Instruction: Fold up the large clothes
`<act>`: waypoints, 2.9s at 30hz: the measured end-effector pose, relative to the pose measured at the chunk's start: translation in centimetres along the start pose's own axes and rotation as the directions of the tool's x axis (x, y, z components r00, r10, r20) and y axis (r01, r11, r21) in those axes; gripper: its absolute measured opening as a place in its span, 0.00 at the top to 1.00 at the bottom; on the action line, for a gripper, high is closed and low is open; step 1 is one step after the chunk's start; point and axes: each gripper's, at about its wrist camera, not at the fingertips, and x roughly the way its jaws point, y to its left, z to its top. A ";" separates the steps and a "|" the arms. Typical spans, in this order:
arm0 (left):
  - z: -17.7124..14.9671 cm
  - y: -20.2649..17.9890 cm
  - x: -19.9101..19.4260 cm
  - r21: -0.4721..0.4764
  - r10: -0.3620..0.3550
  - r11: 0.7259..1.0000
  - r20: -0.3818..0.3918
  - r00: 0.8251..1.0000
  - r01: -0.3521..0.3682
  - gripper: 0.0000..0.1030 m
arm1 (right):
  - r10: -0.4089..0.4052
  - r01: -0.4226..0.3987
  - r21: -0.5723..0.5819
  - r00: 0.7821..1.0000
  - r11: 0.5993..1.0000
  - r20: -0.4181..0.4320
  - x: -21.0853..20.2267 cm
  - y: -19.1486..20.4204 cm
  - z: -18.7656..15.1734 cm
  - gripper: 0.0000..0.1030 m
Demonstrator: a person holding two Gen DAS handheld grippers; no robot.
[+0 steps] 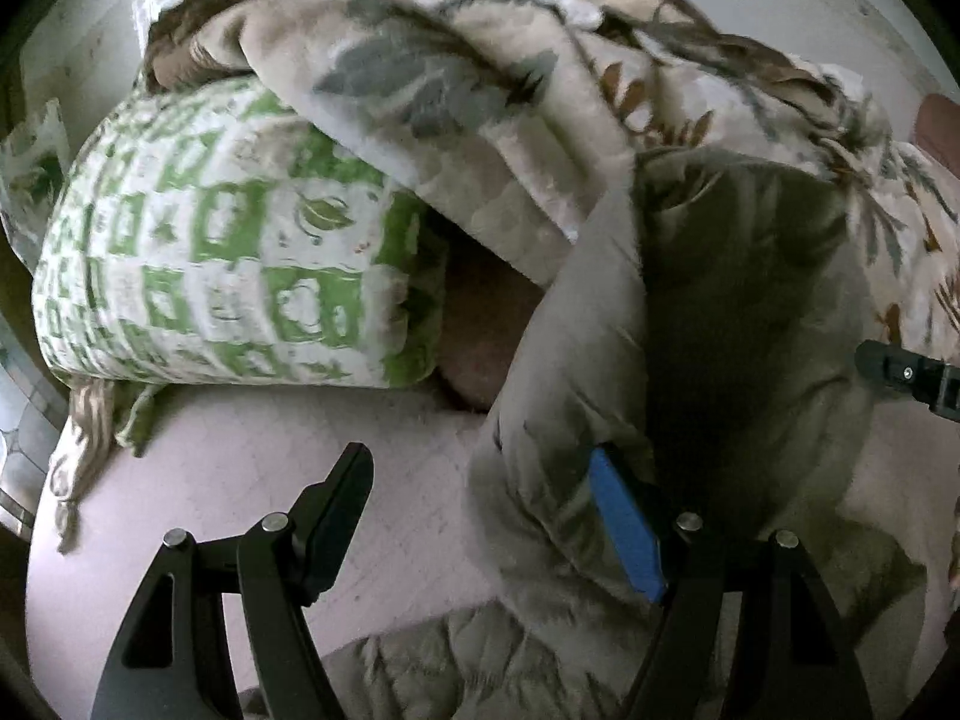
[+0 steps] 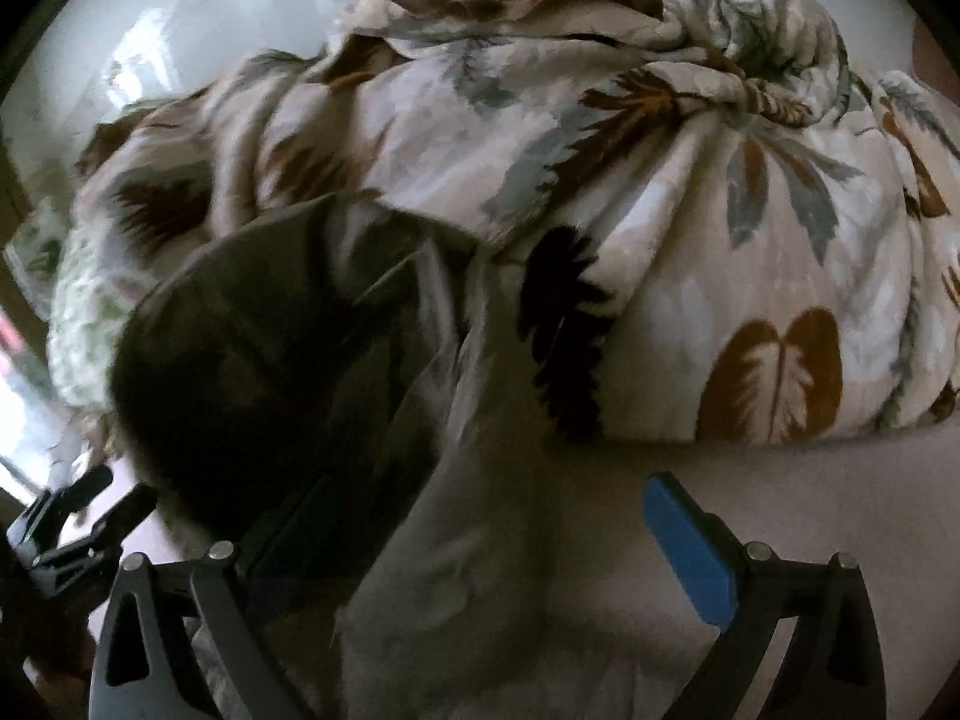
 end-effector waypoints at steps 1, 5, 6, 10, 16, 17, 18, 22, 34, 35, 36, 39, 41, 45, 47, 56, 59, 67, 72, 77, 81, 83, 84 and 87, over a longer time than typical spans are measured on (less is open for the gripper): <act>0.2 0.0 0.5 -0.006 0.000 1.000 -0.001 1.000 0.000 0.27 | -0.008 0.008 0.001 1.000 1.000 0.006 0.5 0.0 0.4 0.00; 0.9 0.0 1.2 -0.033 -0.026 0.999 0.015 1.000 0.027 0.56 | 0.003 -0.003 -0.024 1.000 1.000 -0.002 2.0 0.7 1.4 0.13; 1.0 0.0 1.2 -0.043 -0.063 0.997 0.004 0.998 0.063 0.74 | 0.009 -0.009 -0.033 1.000 0.999 -0.005 2.1 0.8 1.5 0.23; 0.8 0.0 0.3 -0.046 -0.123 0.991 -0.015 0.992 0.122 0.88 | 0.012 -0.014 -0.089 1.000 0.996 -0.023 1.2 1.8 0.8 0.77; -1.2 0.7 -4.9 -0.009 -0.199 0.980 0.016 0.980 0.199 0.90 | 0.055 -0.054 -0.156 0.998 0.986 0.002 -3.7 2.7 -1.6 0.85; -1.7 0.9 -6.1 0.004 -0.210 0.978 0.026 0.977 0.210 0.91 | 0.065 -0.063 -0.165 0.998 0.984 0.005 -4.7 2.8 -2.0 0.85; -2.4 1.1 -7.4 0.015 -0.220 0.975 0.034 0.975 0.220 0.91 | 0.072 -0.070 -0.174 0.997 0.982 0.006 -5.6 3.0 -2.4 0.85; -5.1 2.2 -11.4 0.043 -0.227 0.973 0.053 0.972 0.225 0.91 | 0.094 -0.089 -0.212 0.995 0.973 0.014 -9.3 3.4 -4.7 0.85; -13.4 3.1 -21.2 0.106 -0.254 0.964 0.094 0.962 0.244 0.93 | 0.202 -0.186 -0.259 0.979 0.948 0.035 -20.2 2.5 -13.8 0.86; -14.3 3.1 -21.8 0.117 -0.257 0.962 0.097 0.962 0.245 0.93 | 0.214 -0.198 -0.264 0.976 0.944 0.033 -20.9 2.4 -14.8 0.86; -15.5 3.0 -22.6 0.128 -0.260 0.960 0.100 0.960 0.247 0.93 | 0.220 -0.204 -0.265 0.975 0.942 0.032 -21.4 2.3 -15.6 0.86; -19.1 2.5 -24.5 0.190 -0.255 0.954 0.118 0.960 0.230 0.97 | 0.251 -0.240 -0.262 0.968 0.935 0.008 -22.6 1.9 -19.3 0.86; -21.0 2.1 -24.8 0.214 -0.249 0.951 0.109 0.962 0.222 0.97 | 0.254 -0.250 -0.272 0.967 0.929 -0.021 -22.5 1.8 -22.2 0.86; -24.1 1.4 -22.0 0.217 -0.208 0.956 0.024 0.978 0.197 0.97 | 0.231 -0.248 -0.283 0.969 0.927 -0.092 -19.8 2.2 -26.6 0.86; -25.1 1.6 -20.4 0.176 -0.205 0.963 -0.017 0.979 0.205 0.97 | 0.207 -0.235 -0.281 0.970 0.930 -0.126 -17.8 2.4 -28.0 0.86; -23.4 2.7 -22.0 0.088 -0.264 0.961 0.034 0.964 0.260 0.97 | 0.135 -0.183 -0.258 0.972 0.949 -0.192 -12.4 1.2 -29.6 0.86; -22.0 2.4 -21.9 0.059 -0.290 0.956 0.058 0.955 0.286 0.97 | 0.131 -0.181 -0.264 0.972 0.948 -0.195 -12.2 1.0 -29.8 0.86; -24.9 -1.6 -13.0 0.072 -0.288 0.946 -0.270 0.919 0.317 0.98 | 0.129 -0.175 -0.280 0.976 0.944 -0.177 -12.1 0.8 -29.9 0.86; -25.7 -0.5 -11.1 -0.036 -0.341 0.937 -0.303 0.890 0.347 0.99 | 0.102 -0.136 -0.380 0.989 0.915 -0.110 -12.9 1.3 -31.2 0.74; -25.6 -0.7 -11.4 0.010 -0.326 0.939 -0.301 0.896 0.345 0.99 | 0.146 -0.170 -0.368 0.985 0.914 -0.091 -15.2 -0.3 -32.0 0.21; -26.1 -1.2 -11.9 0.036 -0.307 0.944 -0.275 0.911 0.329 0.99 | 0.206 -0.211 -0.268 0.977 0.940 -0.046 -17.9 -1.8 -31.0 0.21; -26.3 -1.6 -12.2 0.047 -0.296 0.946 -0.273 0.915 0.320 0.99 | 0.231 -0.228 -0.242 0.973 0.943 -0.017 -18.9 -1.4 -30.1 0.21; -26.3 -1.6 -12.2 0.046 -0.295 0.947 -0.275 0.915 0.319 0.99 | 0.241 -0.236 -0.233 0.970 0.943 -0.008 -19.2 -0.9 -29.4 0.21; -26.2 -1.8 -12.3 0.048 -0.295 0.946 -0.279 0.914 0.320 0.99 | 0.263 -0.262 -0.226 0.964 0.938 -0.027 -18.6 1.2 -28.2 0.21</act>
